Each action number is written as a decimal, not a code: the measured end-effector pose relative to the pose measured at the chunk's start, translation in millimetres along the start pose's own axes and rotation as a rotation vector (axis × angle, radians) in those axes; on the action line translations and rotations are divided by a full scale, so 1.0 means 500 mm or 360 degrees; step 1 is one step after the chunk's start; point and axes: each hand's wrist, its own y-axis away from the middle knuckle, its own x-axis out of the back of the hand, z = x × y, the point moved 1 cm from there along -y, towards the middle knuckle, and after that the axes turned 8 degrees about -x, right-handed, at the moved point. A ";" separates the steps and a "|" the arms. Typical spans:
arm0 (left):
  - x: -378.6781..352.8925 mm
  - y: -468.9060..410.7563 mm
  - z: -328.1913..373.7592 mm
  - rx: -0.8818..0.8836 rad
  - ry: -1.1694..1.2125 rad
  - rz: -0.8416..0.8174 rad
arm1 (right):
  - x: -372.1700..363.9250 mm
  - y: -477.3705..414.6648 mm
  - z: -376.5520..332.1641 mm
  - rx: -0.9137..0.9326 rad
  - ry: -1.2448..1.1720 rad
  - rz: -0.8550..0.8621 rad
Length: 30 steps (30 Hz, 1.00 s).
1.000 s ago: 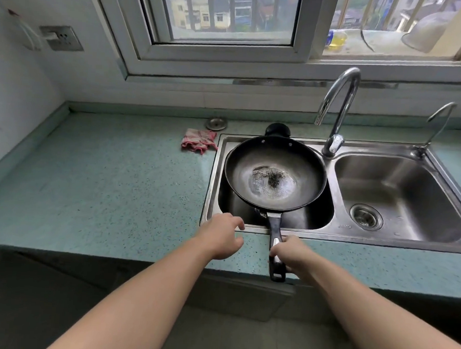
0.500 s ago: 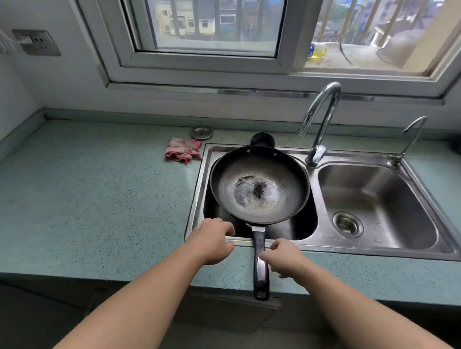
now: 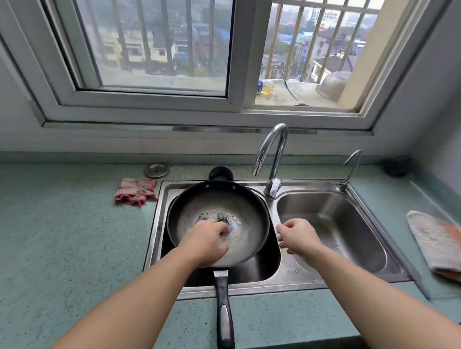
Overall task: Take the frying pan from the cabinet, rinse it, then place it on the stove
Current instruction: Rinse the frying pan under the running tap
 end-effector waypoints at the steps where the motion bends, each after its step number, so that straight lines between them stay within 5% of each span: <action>1: -0.004 -0.011 -0.001 0.0012 0.0002 -0.0013 | 0.005 -0.024 -0.003 -0.0028 -0.0049 -0.0015; 15: -0.045 -0.198 0.031 0.0400 -0.0033 0.0061 | -0.009 -0.339 -0.068 -0.0317 -0.0352 -0.0357; 30: -0.079 -0.239 0.040 0.0514 0.0028 0.0055 | -0.043 -0.397 -0.072 -0.0562 -0.0676 -0.0625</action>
